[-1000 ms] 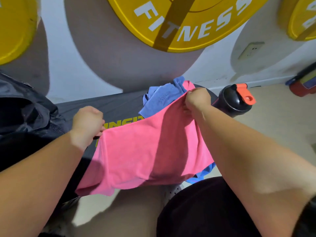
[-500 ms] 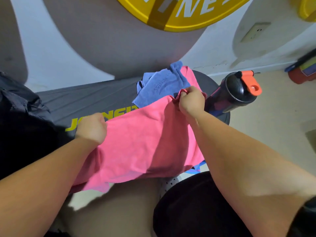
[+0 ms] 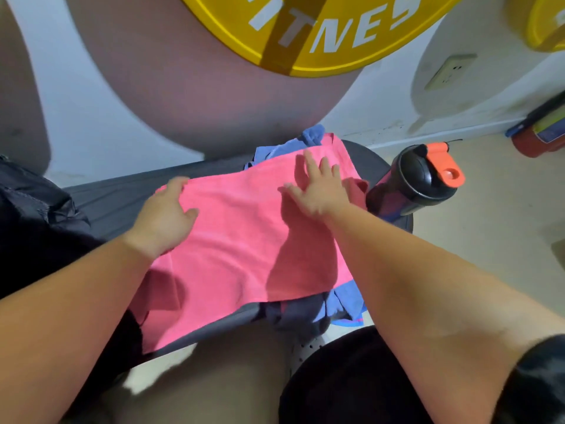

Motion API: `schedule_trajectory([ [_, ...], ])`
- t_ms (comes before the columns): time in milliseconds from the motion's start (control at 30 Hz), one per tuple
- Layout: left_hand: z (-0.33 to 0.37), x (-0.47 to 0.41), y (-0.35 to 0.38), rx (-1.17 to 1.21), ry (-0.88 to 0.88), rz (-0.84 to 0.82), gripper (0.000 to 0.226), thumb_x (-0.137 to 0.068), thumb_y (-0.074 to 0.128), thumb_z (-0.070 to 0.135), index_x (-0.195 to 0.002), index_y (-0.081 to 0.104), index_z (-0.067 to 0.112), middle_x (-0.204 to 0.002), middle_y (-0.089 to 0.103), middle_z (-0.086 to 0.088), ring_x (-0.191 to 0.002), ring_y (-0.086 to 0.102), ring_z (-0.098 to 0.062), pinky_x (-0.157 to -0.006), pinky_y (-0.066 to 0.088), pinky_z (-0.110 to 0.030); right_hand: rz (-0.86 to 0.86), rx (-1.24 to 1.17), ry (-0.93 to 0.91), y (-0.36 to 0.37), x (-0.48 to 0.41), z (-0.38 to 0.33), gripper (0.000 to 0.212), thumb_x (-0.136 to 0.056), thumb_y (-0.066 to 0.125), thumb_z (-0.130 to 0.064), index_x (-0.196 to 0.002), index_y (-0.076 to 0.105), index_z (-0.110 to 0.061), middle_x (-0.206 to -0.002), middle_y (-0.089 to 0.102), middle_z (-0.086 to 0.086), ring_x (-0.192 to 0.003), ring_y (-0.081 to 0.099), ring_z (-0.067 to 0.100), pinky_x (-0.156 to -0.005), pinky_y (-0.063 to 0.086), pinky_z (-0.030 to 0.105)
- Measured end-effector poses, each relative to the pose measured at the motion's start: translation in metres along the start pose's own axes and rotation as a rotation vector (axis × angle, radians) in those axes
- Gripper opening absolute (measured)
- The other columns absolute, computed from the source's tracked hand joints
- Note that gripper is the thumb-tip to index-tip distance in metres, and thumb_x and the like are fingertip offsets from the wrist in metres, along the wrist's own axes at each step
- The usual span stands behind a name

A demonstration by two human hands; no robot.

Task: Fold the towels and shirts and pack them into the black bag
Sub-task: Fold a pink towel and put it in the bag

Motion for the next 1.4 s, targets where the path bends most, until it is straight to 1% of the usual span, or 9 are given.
schedule_trajectory([
  [67, -0.001, 0.015, 0.009, -0.115, 0.1, 0.0, 0.063, -0.084, 0.072, 0.018, -0.141, 0.047, 0.01, -0.137, 0.057, -0.015, -0.128, 0.05, -0.035, -0.109, 0.038, -0.043, -0.041, 0.199, 0.016, 0.021, 0.011, 0.012, 0.08, -0.094, 0.038, -0.066, -0.158, 0.003, -0.034, -0.166, -0.011, 0.01, -0.152, -0.012, 0.036, -0.12, 0.006, 0.057],
  [267, -0.027, 0.07, 0.013, -0.41, 0.08, 0.021, 0.066, -0.073, 0.077, 0.04, -0.132, 0.056, 0.019, -0.133, 0.051, -0.011, -0.116, 0.048, -0.04, -0.097, 0.046, -0.052, 0.167, 0.388, -0.248, 0.026, 0.047, -0.026, 0.072, -0.093, 0.025, -0.069, -0.157, 0.011, -0.038, -0.167, -0.006, 0.009, -0.152, -0.009, 0.035, -0.117, -0.007, 0.06],
  [367, -0.04, 0.094, 0.009, -0.452, 0.02, 0.024, 0.069, -0.071, 0.077, 0.042, -0.133, 0.055, 0.019, -0.132, 0.048, -0.011, -0.114, 0.047, -0.038, -0.096, 0.046, -0.049, 0.007, 0.481, -0.406, 0.051, 0.056, -0.053, 0.076, -0.09, 0.02, -0.074, -0.157, 0.004, -0.041, -0.167, -0.012, 0.004, -0.152, -0.013, 0.035, -0.117, -0.009, 0.062],
  [467, -0.063, 0.113, 0.008, -0.449, -0.094, -0.016, 0.072, -0.074, 0.076, 0.042, -0.136, 0.047, 0.017, -0.13, 0.044, -0.012, -0.113, 0.045, -0.038, -0.094, 0.044, -0.048, -0.197, 0.65, -0.358, 0.081, 0.064, -0.036, 0.08, -0.089, 0.027, -0.075, -0.156, -0.003, -0.043, -0.165, -0.019, 0.0, -0.151, -0.019, 0.033, -0.116, -0.006, 0.065],
  [667, -0.086, 0.138, 0.008, -0.439, -0.174, -0.015, 0.064, -0.082, 0.073, 0.034, -0.134, 0.046, 0.007, -0.117, 0.045, -0.017, -0.104, 0.051, -0.04, -0.085, 0.048, -0.048, -0.134, 0.515, -0.445, 0.09, 0.096, -0.085, 0.073, -0.093, 0.031, -0.068, -0.156, 0.002, -0.042, -0.166, -0.014, 0.005, -0.152, -0.014, 0.034, -0.118, -0.003, 0.063],
  [867, -0.091, 0.137, 0.015, -0.347, -0.113, 0.022, 0.053, -0.087, 0.061, 0.021, -0.139, 0.054, 0.024, -0.124, 0.046, -0.019, -0.1, 0.051, -0.041, -0.09, 0.048, -0.049, -0.391, 0.556, -0.64, 0.141, 0.136, -0.11, 0.069, -0.094, 0.031, -0.069, -0.156, 0.012, -0.043, -0.167, -0.005, -0.005, -0.153, -0.005, 0.031, -0.119, 0.003, 0.06],
  [1100, -0.088, 0.124, 0.01, -0.367, -0.084, 0.069, 0.031, -0.085, 0.044, 0.009, -0.112, 0.061, 0.004, -0.119, 0.053, -0.019, -0.095, 0.052, -0.042, -0.084, 0.044, -0.048, -0.218, 0.327, -0.804, 0.124, 0.131, -0.153, 0.049, -0.093, 0.048, -0.056, -0.138, 0.048, -0.037, -0.159, 0.028, -0.008, -0.144, 0.026, 0.027, -0.113, 0.023, 0.048],
  [1233, -0.077, 0.126, -0.001, -0.323, 0.078, 0.252, 0.044, -0.064, 0.048, 0.004, -0.103, 0.068, 0.0, -0.099, 0.065, -0.017, -0.07, 0.055, -0.039, -0.059, 0.053, -0.047, -0.281, 0.247, -0.808, 0.138, 0.135, -0.165, 0.048, -0.094, 0.05, -0.047, -0.14, 0.05, -0.033, -0.144, 0.048, -0.004, -0.123, 0.042, 0.028, -0.102, 0.037, 0.045],
  [1400, -0.037, 0.127, -0.027, -0.165, 0.224, 0.373, 0.048, -0.068, 0.055, 0.009, -0.114, 0.07, 0.007, -0.112, 0.07, -0.007, -0.092, 0.06, -0.035, -0.082, 0.05, -0.044, -0.495, -0.601, -0.435, 0.133, 0.122, -0.172, 0.051, -0.096, 0.057, -0.019, -0.145, 0.047, -0.031, -0.116, 0.067, -0.001, -0.098, 0.059, 0.014, -0.099, 0.046, 0.033],
])
Point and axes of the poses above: each hand's wrist, its own x-axis away from the middle knuckle, its own y-axis out of the palm, z = x × y, the point moved 9 cm from there along -x, towards the middle knuckle
